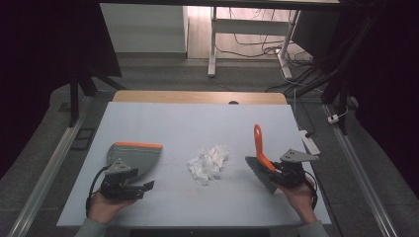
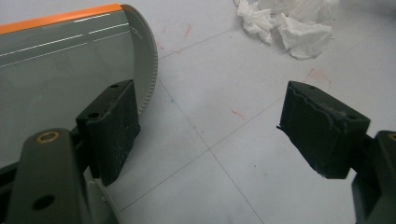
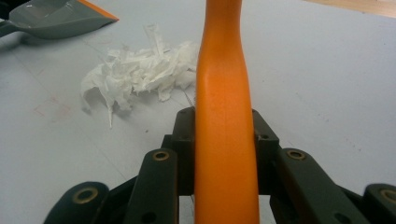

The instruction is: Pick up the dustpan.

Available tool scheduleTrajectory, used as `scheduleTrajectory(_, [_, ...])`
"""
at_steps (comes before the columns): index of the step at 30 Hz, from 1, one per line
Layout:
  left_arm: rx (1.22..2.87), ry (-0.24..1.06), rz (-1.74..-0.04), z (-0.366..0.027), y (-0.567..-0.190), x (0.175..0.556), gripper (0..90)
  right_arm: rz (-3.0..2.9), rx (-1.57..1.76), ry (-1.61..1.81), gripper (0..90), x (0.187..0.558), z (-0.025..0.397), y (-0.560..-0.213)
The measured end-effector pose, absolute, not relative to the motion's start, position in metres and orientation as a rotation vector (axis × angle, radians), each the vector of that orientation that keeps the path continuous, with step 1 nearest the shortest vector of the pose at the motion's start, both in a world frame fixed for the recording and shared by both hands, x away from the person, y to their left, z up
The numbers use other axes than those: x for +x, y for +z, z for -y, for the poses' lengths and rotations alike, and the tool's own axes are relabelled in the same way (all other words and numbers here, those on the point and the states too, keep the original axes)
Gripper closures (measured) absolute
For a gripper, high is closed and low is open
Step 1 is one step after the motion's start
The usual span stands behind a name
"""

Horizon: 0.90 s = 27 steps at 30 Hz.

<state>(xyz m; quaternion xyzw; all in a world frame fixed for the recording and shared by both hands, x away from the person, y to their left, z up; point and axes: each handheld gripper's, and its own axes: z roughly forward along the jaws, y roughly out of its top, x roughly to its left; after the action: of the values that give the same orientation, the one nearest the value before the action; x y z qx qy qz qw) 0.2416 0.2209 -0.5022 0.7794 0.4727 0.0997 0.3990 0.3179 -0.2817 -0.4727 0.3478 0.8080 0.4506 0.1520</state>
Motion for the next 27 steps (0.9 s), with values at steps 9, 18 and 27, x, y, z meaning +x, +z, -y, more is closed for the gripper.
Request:
scheduleTrajectory(9, [1.972, 0.243, -1.207, -0.2204, -0.5013, 0.2422, 20.3, -2.314, 1.0, 1.298, 70.2, 0.3177, 0.2821, -0.4712])
scheduleTrajectory(18, [1.974, 0.244, -1.201, -0.2199, -0.4991, 0.242, 20.3, -2.308, 0.992, 1.302, 70.2, 0.3164, 0.2815, -0.469])
scheduleTrajectory(27, [1.978, 0.244, -1.196, -0.2194, -0.4967, 0.2419, 20.2, -2.303, 1.003, 1.295, 70.2, 0.3167, 0.2825, -0.4693])
